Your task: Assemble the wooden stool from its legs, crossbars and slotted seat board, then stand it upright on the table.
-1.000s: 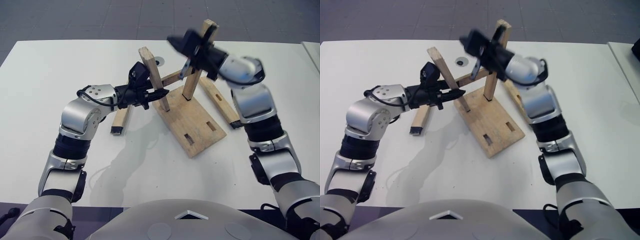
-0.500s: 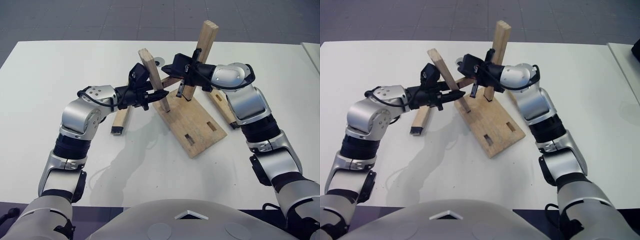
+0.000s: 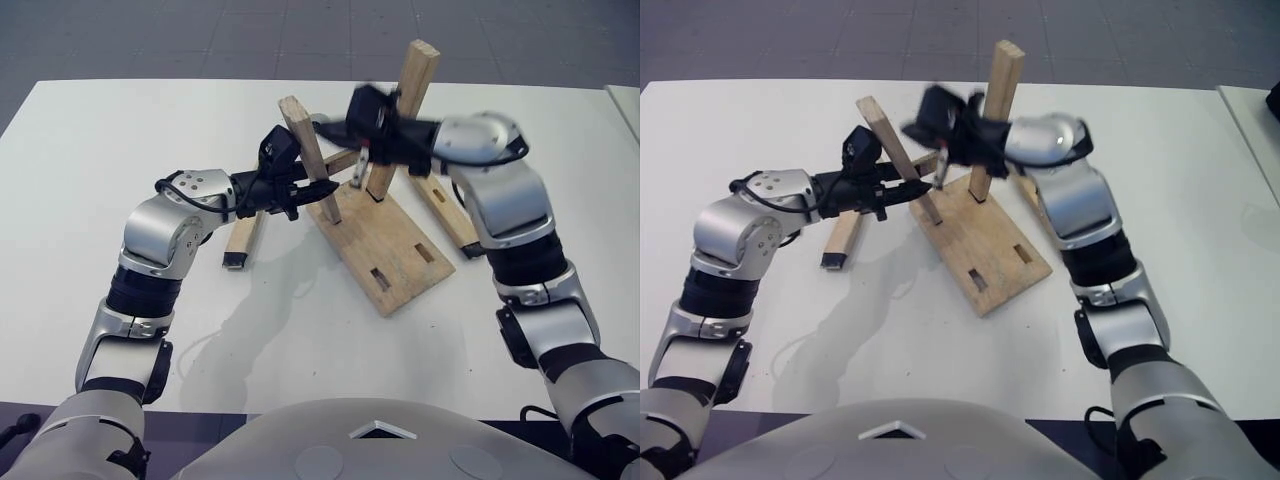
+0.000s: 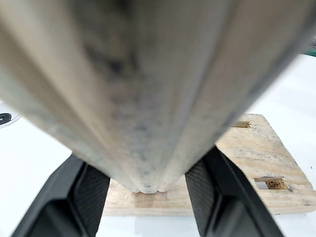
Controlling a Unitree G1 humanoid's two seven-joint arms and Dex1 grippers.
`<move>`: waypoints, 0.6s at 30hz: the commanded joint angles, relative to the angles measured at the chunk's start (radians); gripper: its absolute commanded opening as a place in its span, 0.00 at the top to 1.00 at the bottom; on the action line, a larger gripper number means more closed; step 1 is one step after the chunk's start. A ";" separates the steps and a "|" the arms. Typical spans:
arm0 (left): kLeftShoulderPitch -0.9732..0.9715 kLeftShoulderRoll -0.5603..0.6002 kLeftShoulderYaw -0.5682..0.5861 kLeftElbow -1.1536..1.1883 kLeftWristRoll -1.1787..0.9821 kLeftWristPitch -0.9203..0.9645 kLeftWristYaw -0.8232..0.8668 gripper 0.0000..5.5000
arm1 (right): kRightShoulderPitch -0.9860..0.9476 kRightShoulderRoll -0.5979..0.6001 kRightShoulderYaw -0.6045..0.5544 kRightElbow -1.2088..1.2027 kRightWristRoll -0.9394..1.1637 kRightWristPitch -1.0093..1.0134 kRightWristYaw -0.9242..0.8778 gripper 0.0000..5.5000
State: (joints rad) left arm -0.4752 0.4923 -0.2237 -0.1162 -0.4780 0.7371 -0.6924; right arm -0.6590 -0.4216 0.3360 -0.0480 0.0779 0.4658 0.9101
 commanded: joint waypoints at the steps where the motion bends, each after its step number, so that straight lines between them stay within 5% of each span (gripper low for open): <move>1: 0.090 0.021 -0.102 0.063 0.046 0.182 0.020 0.63 | 0.054 -0.068 0.089 0.063 -0.048 0.044 0.069 1.00; 10: 0.121 0.022 -0.097 0.024 0.031 0.197 0.042 0.63 | -0.140 0.041 -0.154 -0.079 0.028 -0.033 -0.160 1.00; 18: 0.094 0.025 -0.116 0.032 0.024 0.202 0.037 0.63 | 0.055 -0.063 0.108 0.083 -0.050 -0.026 0.078 1.00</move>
State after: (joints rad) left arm -0.4602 0.4897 -0.2249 -0.1569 -0.4999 0.7631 -0.6472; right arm -0.6556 -0.4220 0.3452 -0.0401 0.0801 0.4165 0.9011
